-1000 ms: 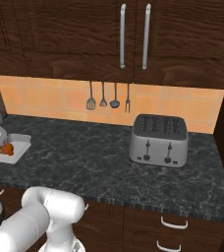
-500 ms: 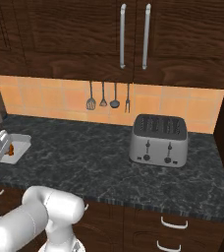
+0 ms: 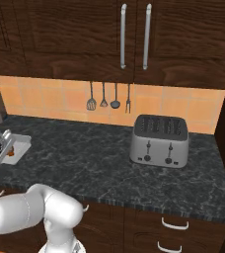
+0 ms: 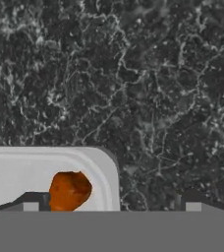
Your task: Take the meat container that has the chicken drumstick and place it on the second highest rack of the freezer. Then take the vegetable container that has the sweet potato and bell pepper and place it on the highest rack of the freezer.
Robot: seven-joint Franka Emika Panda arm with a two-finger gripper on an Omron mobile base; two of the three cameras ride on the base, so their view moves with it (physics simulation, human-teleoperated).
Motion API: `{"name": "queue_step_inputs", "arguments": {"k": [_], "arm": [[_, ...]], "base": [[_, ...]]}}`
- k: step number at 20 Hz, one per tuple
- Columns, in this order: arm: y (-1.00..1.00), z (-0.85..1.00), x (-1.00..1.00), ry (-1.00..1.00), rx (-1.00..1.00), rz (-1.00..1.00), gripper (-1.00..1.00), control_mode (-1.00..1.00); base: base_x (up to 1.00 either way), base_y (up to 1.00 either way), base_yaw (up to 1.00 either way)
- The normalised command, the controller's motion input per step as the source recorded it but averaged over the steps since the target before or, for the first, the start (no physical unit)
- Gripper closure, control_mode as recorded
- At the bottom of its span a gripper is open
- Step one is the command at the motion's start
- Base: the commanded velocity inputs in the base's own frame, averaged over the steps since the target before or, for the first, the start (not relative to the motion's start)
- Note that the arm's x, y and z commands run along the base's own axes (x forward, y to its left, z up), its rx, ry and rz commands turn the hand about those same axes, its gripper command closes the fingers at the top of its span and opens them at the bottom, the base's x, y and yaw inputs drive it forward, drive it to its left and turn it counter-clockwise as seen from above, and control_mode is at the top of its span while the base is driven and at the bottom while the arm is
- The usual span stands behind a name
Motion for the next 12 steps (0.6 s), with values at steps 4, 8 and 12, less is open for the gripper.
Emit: {"name": "queue_step_inputs", "arguments": {"k": [4,8,12], "arm": [[0.00,-0.42,0.11,0.00,0.00,0.00,-1.00,-1.00],[0.00,-0.42,0.00,0.00,0.00,0.00,-1.00,-1.00],[0.00,-0.32,-0.14,0.00,0.02,0.00,-1.00,-1.00]], "base": [[0.00,0.00,0.00],[0.00,0.00,0.00],[0.00,0.00,0.00]]}}
